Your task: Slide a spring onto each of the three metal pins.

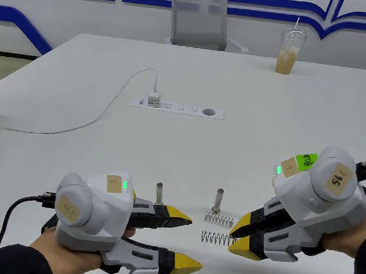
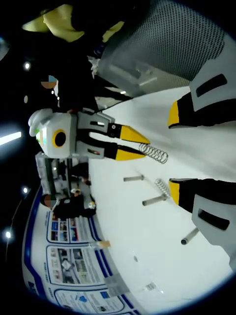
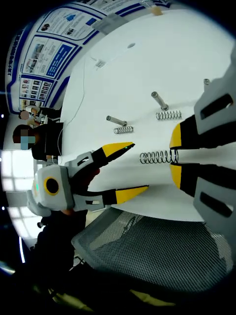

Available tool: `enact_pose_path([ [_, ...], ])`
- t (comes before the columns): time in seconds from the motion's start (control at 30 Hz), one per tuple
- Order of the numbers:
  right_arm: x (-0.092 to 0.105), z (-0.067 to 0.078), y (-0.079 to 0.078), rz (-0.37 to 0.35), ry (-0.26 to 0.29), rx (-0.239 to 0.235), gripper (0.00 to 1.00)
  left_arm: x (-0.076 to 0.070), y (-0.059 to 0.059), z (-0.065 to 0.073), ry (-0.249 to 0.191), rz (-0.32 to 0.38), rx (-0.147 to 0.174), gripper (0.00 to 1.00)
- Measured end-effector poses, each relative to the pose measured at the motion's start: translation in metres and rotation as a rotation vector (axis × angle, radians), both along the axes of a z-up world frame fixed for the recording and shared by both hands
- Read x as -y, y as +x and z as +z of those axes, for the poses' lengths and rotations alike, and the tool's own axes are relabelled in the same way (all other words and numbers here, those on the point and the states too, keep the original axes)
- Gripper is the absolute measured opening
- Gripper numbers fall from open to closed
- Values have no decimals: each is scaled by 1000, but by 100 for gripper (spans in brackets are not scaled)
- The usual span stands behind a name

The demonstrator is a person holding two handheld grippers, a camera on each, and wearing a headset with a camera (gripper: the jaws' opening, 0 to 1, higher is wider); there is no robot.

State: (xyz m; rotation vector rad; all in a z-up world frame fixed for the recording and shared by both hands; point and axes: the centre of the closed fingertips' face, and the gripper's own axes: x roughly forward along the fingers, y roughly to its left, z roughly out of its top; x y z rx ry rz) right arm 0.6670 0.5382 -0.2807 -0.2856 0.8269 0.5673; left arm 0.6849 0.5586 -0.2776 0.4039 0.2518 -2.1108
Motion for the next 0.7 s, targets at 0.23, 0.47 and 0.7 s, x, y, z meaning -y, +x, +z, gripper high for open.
enact_pose_path([
  [0.23,-10,1,3,38,-2,-4,11,1,-7,1,-13,-28,7,33],
  [0.47,-15,-1,2,62,-8,-15,11,0,-11,-1,-21,-53,25,24],
  [0.7,-18,0,0,73,-9,-21,11,0,-13,-2,-30,-72,50,15],
])
